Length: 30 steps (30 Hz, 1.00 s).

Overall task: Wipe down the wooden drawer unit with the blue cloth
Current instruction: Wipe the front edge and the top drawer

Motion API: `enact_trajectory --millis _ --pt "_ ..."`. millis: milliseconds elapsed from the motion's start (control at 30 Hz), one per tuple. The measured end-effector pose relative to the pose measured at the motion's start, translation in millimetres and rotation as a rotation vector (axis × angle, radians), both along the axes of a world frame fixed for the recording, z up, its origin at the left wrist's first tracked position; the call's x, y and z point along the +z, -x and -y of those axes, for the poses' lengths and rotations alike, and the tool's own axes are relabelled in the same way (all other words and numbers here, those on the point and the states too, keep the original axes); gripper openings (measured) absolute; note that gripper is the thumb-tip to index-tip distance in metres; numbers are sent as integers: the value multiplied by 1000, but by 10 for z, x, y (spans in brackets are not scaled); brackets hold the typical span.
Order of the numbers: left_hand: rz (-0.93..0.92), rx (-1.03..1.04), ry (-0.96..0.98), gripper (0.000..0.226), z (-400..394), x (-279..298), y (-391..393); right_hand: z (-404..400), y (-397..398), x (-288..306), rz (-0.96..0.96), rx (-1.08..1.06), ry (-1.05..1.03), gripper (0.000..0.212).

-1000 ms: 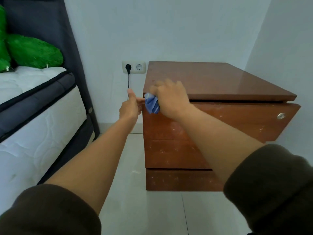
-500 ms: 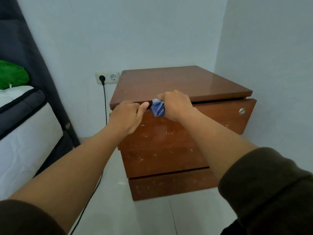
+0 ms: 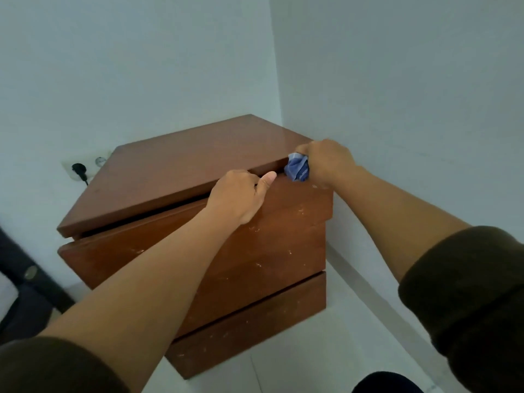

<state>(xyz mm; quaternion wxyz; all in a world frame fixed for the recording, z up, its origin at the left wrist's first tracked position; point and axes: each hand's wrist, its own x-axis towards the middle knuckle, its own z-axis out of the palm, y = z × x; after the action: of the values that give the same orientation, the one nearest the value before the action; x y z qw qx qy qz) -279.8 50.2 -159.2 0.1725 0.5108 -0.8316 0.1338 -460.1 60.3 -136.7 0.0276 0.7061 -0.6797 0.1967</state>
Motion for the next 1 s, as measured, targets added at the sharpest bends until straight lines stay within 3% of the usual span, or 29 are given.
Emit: enact_trajectory --millis 200,300,400,567,867,1000 --pt "29 -12 -19 50 98 43 97 133 284 -146 55 -95 65 26" --pt "26 -123 5 32 39 124 -186 81 204 -356 280 -113 244 18" --pt "-2 -133 9 38 -81 202 -639 -37 -7 -613 439 -11 402 22" --pt "-20 85 -103 56 -297 238 -1324 -189 -443 -771 360 133 468 26" --pt "-202 199 -118 46 -236 153 -1461 -47 -850 -834 329 40 458 14" --pt "-251 181 -33 34 -124 93 -1476 102 -908 -782 287 2 427 12"
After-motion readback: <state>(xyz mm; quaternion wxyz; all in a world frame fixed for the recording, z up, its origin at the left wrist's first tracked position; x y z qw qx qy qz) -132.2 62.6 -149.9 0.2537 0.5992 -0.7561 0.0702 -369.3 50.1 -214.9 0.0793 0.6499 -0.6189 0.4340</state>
